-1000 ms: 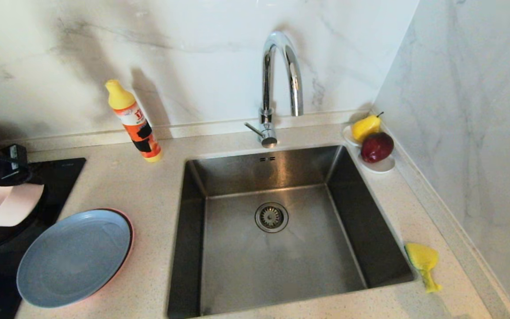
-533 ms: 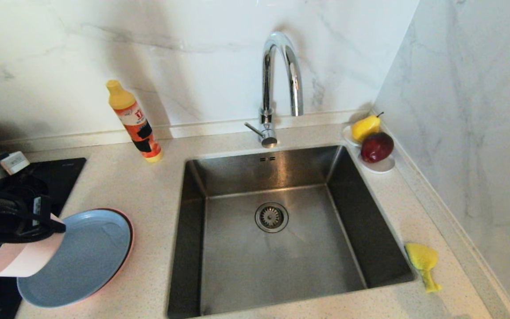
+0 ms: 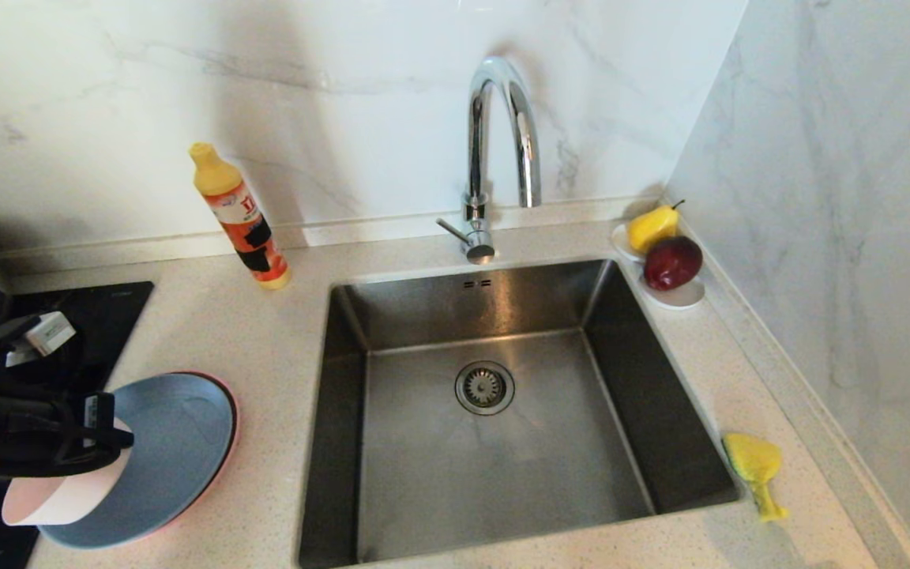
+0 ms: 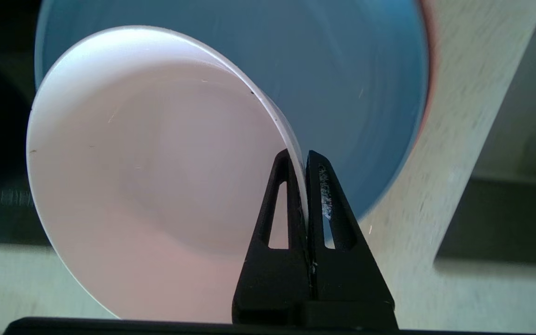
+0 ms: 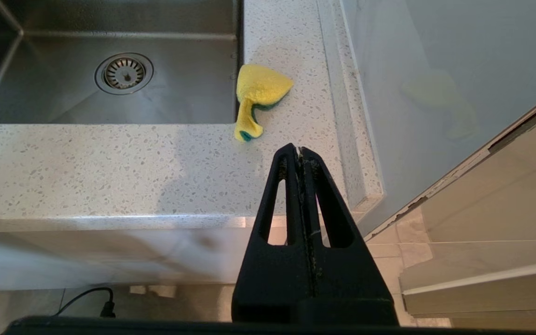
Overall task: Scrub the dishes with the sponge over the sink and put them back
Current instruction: Place the bowl on the plate, then place the bowl on the bowl
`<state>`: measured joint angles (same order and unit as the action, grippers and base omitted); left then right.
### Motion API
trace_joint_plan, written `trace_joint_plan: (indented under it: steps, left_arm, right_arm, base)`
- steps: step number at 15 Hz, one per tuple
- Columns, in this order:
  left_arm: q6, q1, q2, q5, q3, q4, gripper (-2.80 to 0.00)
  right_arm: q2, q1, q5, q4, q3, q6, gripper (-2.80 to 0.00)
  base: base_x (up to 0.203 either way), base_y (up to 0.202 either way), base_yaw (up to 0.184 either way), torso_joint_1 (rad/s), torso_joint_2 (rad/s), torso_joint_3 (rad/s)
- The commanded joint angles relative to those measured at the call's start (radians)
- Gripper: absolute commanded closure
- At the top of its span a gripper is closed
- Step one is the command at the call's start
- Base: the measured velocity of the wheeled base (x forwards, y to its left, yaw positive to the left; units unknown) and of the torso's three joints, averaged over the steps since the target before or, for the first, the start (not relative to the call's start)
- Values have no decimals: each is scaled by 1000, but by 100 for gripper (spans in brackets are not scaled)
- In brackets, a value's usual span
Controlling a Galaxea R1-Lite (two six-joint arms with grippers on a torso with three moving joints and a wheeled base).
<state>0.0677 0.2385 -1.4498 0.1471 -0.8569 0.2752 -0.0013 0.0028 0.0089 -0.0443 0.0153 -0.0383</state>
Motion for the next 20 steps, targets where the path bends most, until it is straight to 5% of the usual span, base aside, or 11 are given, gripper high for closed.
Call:
trace_joint_plan:
  steps: [1, 2, 3, 10, 13, 14, 20]
  left_arm:
    - [1, -5, -15, -4, 16, -12, 0]
    - [1, -4, -17, -4, 18, -13, 0]
    - [1, -4, -17, -3, 19, -13, -280]
    - [79, -1, 0, -6, -36, -81, -280]
    - [126, 87, -14, -14, -138, -62, -280]
    - [132, 118, -37, -16, -166, -49, 0]
    - [175, 306, -188, -29, -372, 63, 0]
  right_arm:
    - [-2, 0, 0, 0, 0, 0, 0]
    - [-2, 0, 0, 0, 0, 0, 0]
    - [-2, 0, 0, 0, 0, -1, 0]
    - [-2, 0, 0, 0, 0, 0, 0]
    - [0, 0, 0, 0, 0, 0, 0]
    - [-2, 0, 0, 0, 0, 0, 0]
    - [-2, 0, 0, 0, 0, -1, 0]
  base:
    - [0, 0, 0, 0, 0, 0]
    - [0, 0, 0, 0, 0, 0]
    - [0, 0, 0, 0, 0, 0]
    - [0, 0, 0, 0, 0, 0]
    - [0, 0, 0, 0, 0, 0]
    - [0, 0, 0, 0, 0, 0]
    - [0, 0, 0, 0, 0, 0]
